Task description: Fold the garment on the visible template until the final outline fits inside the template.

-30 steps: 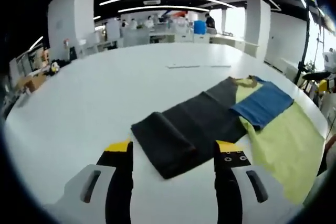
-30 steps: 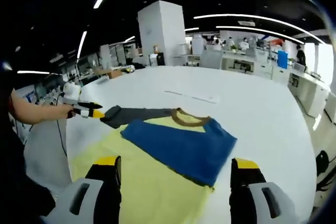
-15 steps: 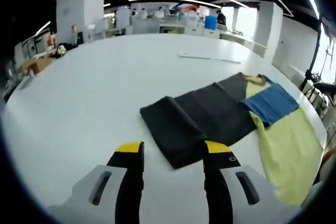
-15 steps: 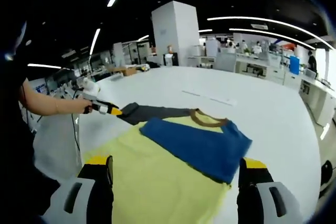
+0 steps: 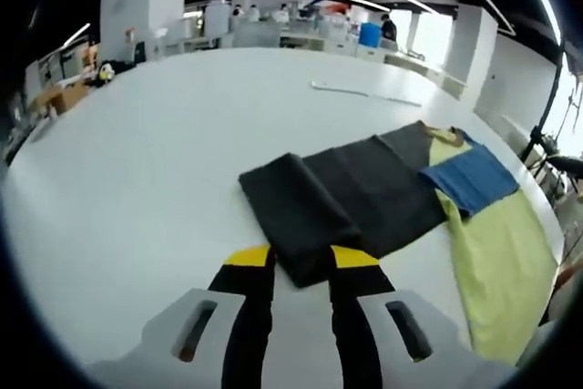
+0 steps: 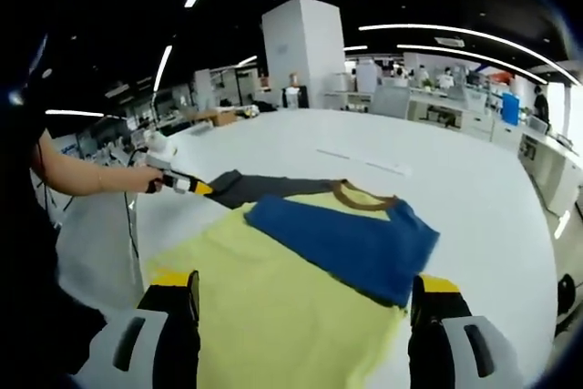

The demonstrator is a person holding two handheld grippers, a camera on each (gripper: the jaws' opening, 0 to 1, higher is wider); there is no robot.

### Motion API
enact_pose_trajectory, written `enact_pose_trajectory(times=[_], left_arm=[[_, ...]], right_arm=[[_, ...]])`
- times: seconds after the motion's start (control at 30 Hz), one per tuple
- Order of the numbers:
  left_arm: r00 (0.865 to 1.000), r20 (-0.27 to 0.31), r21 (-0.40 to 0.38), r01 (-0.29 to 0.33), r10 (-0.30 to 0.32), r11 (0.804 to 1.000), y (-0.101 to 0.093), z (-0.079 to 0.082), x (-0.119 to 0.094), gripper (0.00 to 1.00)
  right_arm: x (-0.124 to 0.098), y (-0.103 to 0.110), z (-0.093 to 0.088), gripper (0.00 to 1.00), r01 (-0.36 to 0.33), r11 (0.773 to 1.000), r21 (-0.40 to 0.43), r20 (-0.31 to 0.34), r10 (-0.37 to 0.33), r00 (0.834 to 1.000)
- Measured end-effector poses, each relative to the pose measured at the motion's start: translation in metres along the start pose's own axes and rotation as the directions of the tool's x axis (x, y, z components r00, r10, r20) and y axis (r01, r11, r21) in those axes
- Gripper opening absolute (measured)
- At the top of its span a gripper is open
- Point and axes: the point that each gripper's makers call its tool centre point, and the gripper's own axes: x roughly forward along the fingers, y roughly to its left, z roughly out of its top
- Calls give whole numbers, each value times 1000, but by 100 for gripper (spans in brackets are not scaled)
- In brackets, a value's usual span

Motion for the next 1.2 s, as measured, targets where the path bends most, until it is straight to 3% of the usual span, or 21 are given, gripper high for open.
enact_pose_trajectory(times=[0.33, 0.67, 0.77, 1.07, 1.2], left_arm=[[1000, 22, 38, -8, 7, 999, 1, 10, -1, 15], [1000, -24, 6, -13, 13, 1000, -1, 4, 4, 11], [1000, -10, -20, -4, 4, 1000, -3, 7, 4, 2], [1000, 13, -37, 6, -5, 999, -8, 17, 3, 1], [998, 43, -39, 45, -43, 998, -21, 28, -2, 0]], right_arm=[[3, 3, -7, 93, -4, 1000, 28, -16, 4, 1000], [-1, 2, -9, 91, 9, 1000, 30, -25, -9, 1000], [-2, 2, -11, 90, 14, 999, 32, -30, -13, 999], [-5, 7, -9, 94, 1, 1000, 24, -15, 0, 1000], [-6, 6, -12, 94, 1, 1000, 26, -21, -1, 1000]])
